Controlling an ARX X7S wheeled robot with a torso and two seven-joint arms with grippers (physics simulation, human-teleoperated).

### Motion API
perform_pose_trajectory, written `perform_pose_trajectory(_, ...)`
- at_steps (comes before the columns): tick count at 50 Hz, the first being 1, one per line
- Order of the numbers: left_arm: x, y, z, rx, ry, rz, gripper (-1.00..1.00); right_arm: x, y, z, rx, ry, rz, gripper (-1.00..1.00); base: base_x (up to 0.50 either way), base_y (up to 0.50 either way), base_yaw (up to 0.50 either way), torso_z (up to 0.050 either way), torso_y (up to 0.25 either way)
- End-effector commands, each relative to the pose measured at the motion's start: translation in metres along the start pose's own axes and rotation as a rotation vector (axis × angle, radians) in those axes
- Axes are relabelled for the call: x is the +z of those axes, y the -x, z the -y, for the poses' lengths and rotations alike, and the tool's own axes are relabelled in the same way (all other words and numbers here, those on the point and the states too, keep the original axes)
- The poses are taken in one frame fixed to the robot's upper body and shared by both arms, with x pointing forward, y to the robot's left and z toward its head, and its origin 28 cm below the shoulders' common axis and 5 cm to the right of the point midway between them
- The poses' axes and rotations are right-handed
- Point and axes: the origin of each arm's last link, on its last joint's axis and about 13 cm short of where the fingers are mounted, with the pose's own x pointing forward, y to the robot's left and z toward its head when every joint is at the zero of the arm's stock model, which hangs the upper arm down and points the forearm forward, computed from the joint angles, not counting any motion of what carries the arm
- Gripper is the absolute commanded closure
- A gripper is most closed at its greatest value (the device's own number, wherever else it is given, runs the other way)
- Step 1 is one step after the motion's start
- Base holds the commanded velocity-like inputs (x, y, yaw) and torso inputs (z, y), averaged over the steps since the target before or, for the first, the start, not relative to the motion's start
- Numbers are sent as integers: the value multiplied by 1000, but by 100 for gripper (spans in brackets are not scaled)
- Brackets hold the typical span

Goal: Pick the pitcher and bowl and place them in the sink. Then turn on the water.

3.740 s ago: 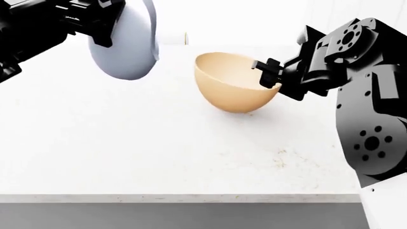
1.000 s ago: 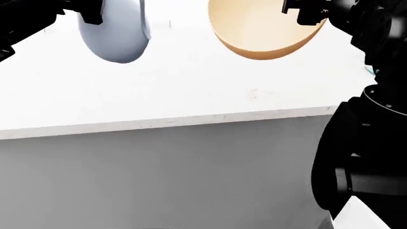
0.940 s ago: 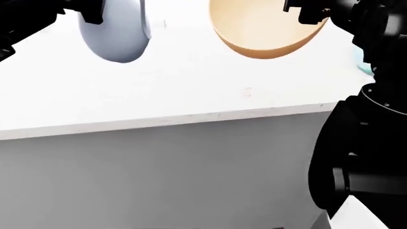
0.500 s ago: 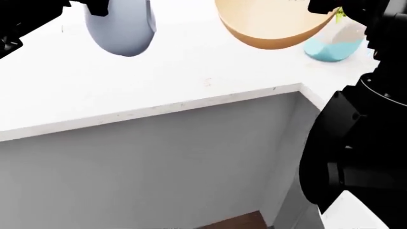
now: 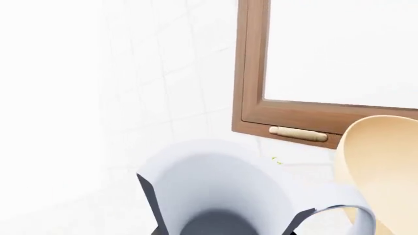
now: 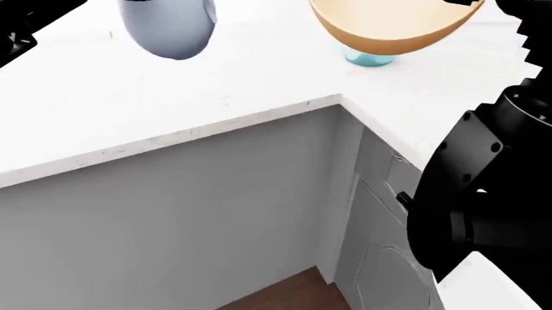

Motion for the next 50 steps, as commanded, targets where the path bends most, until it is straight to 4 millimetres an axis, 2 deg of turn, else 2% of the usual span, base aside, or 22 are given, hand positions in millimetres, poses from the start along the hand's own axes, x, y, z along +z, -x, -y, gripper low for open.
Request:
perform_pose_trajectory(1,6,-2,-1,4,13,34,100,3,5,4,6,-4,11,100,-231,106,-500,0,0)
perform_pose_trajectory(30,7,-3,-1,24,36,66,100,-3,-6,-6,26,-47,16,100,-164,93,-500,0,0)
perform_pose_trajectory(50,11,-5,-2,72,55,89,100,-8,-13,-26,81,-72,16,100,-116,93,-500,1,1)
